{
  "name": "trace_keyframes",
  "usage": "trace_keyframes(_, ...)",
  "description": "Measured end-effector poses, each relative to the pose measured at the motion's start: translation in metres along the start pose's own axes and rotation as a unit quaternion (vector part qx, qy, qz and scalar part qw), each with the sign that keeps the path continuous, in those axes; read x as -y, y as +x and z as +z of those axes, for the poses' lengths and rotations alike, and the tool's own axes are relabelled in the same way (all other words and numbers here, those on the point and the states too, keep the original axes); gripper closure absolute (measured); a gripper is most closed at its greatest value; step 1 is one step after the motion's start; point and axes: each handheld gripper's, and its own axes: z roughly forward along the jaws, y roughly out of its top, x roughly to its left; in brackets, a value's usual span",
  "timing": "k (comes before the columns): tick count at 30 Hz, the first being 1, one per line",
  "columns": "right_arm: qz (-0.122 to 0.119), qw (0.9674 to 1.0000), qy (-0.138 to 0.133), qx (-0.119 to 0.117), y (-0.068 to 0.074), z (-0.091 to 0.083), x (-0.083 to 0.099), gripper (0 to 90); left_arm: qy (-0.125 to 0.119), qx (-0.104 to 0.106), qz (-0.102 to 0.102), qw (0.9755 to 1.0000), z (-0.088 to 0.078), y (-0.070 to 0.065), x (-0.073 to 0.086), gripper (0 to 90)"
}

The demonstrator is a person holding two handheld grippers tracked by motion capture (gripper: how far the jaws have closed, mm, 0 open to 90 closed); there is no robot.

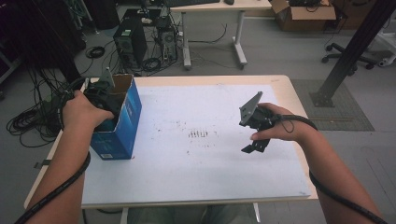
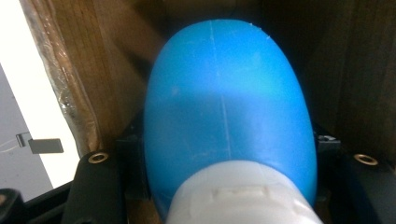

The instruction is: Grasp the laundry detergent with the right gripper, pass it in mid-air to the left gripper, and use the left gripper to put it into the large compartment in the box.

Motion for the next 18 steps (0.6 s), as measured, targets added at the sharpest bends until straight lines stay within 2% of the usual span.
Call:
trace_keyframes(11,0.008,0.9999,-0.006,0.001,0.0004,-0.0004,0.0051,2.8,-0.008,-0.009,0.01,0.9999,-0.0066,-0.0041,0.0002,32.9)
trace_keyframes(18,0.008,0.9999,-0.009,0.001,0.0004,-0.0006,0.0057,2.8,0.0,-0.011,0.006,0.9999,-0.0099,-0.0062,0.0007,30.7)
